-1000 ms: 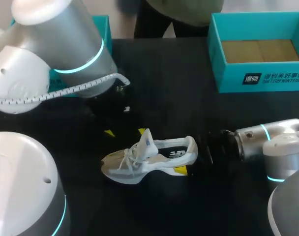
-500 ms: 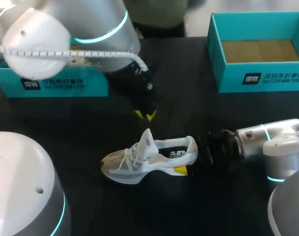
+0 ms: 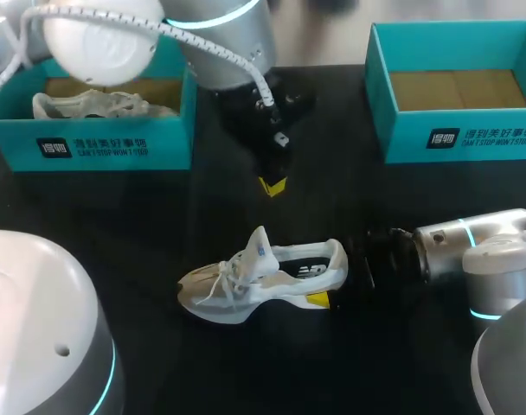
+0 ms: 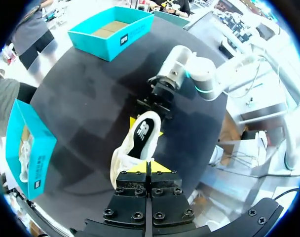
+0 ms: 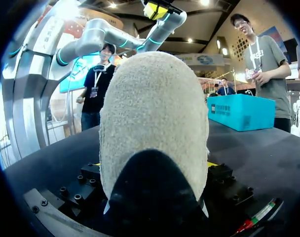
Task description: Take the shoe out of the shoebox, open the shoe tongue, remove and reinsert the insole, then place the shoe into the shoebox
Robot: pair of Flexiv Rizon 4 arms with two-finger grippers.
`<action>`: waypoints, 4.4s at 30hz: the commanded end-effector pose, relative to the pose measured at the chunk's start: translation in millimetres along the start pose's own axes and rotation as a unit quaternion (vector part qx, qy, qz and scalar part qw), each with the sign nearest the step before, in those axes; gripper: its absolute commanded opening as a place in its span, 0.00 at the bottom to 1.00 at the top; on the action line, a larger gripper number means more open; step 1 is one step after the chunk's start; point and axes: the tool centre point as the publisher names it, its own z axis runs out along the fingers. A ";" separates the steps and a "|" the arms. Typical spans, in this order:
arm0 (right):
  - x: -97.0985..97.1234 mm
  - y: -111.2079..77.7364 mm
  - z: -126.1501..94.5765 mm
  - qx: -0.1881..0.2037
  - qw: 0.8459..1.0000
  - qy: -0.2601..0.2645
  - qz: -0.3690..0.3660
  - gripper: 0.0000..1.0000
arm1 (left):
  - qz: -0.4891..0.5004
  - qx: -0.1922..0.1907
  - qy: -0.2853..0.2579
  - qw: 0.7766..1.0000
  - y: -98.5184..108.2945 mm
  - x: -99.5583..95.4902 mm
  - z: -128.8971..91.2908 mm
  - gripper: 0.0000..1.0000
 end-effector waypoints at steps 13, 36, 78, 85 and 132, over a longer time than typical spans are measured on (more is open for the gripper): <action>-1.1 -0.4 0.8 0.002 1.000 0.000 0.000 0.00 | 0.237 0.006 0.002 0.971 -14.0 -1.5 9.9 0.00; -1.1 -0.4 0.8 0.002 1.000 0.000 0.000 0.00 | 0.476 -0.002 -0.015 0.880 -16.8 15.5 52.4 0.00; -1.1 -0.4 0.8 0.002 1.000 0.000 0.000 0.00 | 0.349 -0.064 0.017 0.935 -54.0 -0.3 165.6 0.00; -1.1 -0.4 0.8 0.002 1.000 0.000 0.000 0.00 | 0.337 -0.068 0.021 0.939 -49.2 -1.6 174.5 0.00; -1.1 -0.4 0.8 0.002 1.000 0.000 0.000 0.00 | 0.296 -0.113 0.013 0.948 49.1 -27.1 209.7 0.00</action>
